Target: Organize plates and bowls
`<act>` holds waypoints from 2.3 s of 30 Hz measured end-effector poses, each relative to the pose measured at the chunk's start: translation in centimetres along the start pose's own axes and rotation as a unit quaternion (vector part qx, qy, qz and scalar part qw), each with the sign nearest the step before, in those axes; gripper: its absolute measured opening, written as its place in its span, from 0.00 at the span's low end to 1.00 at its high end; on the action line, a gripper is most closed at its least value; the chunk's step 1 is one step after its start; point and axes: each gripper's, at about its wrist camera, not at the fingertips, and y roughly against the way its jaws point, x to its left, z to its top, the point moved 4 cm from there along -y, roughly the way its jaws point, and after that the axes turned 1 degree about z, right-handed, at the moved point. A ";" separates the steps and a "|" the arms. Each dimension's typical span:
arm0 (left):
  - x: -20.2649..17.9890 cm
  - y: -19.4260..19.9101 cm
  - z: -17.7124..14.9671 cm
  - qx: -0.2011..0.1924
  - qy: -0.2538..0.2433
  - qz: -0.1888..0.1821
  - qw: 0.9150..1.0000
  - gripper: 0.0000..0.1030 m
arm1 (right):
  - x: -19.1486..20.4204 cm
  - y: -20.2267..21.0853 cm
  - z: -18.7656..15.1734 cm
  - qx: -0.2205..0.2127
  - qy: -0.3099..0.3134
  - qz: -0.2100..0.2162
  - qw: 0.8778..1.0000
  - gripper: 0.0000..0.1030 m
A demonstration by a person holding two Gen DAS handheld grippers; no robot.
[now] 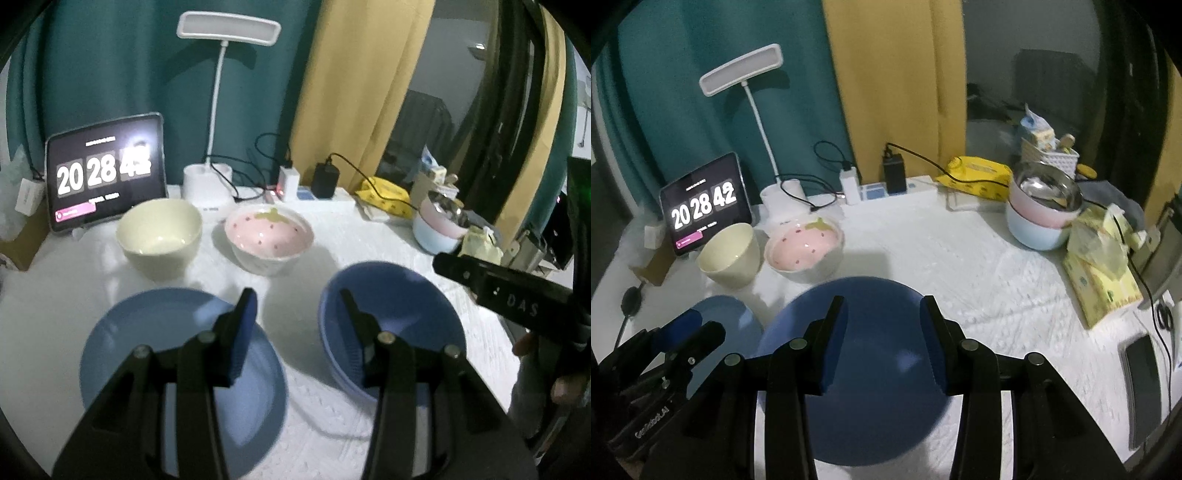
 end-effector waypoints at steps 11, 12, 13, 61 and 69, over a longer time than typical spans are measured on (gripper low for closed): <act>1.8 -0.9 2.7 -0.013 0.009 0.010 1.000 0.44 | 2.3 -1.3 2.7 0.002 0.018 0.009 1.000 0.41; 1.9 -1.1 3.0 -0.013 0.011 0.010 1.000 0.44 | 2.4 -1.4 2.9 0.003 0.020 0.010 1.000 0.41; 2.0 -1.3 3.1 -0.012 0.012 0.009 1.000 0.44 | 2.7 -1.7 3.1 0.004 0.022 0.011 1.000 0.41; 6.1 -17.9 3.4 0.148 0.037 0.034 0.988 0.41 | 4.0 -21.1 3.8 0.173 -0.050 0.037 0.983 0.38; 5.4 -18.2 3.3 0.141 0.015 0.036 0.989 0.33 | 5.1 -21.3 3.6 0.167 -0.019 0.038 0.985 0.14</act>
